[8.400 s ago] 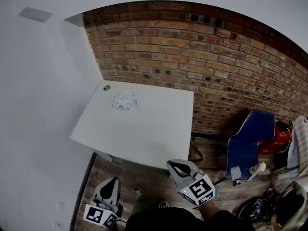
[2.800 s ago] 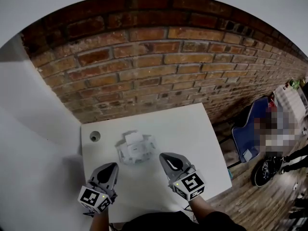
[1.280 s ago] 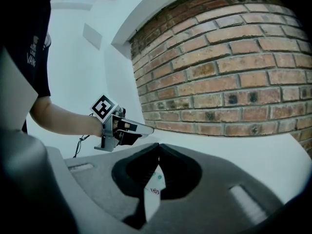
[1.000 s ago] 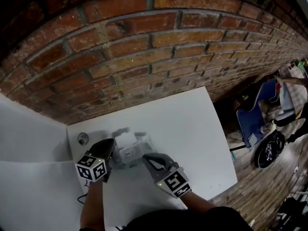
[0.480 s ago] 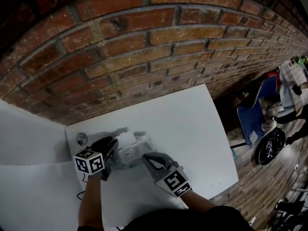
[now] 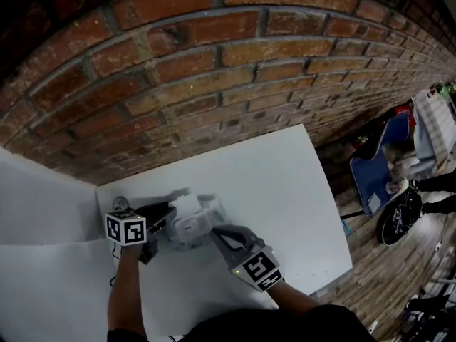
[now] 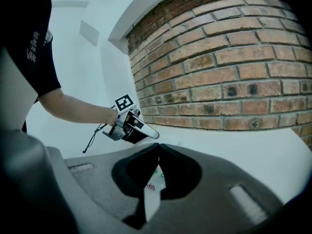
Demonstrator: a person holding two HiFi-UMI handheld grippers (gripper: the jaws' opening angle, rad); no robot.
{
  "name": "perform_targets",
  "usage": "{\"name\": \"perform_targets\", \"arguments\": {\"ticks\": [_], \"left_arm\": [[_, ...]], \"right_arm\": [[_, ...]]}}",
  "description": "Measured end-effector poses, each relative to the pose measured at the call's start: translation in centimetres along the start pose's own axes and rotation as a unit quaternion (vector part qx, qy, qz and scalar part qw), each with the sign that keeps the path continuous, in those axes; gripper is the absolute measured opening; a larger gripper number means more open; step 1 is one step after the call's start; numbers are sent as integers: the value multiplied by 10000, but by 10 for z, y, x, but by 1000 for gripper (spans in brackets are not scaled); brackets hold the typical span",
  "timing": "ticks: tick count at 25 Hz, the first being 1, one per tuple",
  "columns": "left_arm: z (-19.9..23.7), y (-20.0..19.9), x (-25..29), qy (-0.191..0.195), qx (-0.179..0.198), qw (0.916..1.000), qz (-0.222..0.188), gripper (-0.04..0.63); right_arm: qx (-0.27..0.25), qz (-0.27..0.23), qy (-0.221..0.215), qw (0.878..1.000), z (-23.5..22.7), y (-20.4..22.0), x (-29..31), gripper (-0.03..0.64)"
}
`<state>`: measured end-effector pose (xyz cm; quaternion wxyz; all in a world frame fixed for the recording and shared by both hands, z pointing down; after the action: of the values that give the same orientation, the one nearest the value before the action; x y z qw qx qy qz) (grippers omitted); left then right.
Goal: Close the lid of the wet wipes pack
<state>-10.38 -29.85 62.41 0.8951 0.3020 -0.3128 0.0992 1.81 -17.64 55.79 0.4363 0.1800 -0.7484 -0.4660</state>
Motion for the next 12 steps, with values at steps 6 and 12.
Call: {"name": "perform_targets", "arguments": {"ticks": [6, 12], "left_arm": [[-10, 1, 0, 276, 244, 9992, 144, 167], [-15, -4, -7, 256, 522, 9983, 43, 167]], "right_arm": [[-14, 5, 55, 10000, -1, -1, -4, -2], [-23, 10, 102, 9999, 0, -1, -8, -2]]}}
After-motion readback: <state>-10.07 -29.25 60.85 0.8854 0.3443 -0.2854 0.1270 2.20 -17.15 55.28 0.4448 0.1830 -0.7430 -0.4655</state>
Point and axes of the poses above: the fingertips, and each gripper's own axes: x forward along the fingers, z to its left, y out of its underside, the point moved 3 cm from there along -x, backward along the fingers, and after that the axes turned 6 degrees about z, right-handed, at the moved point
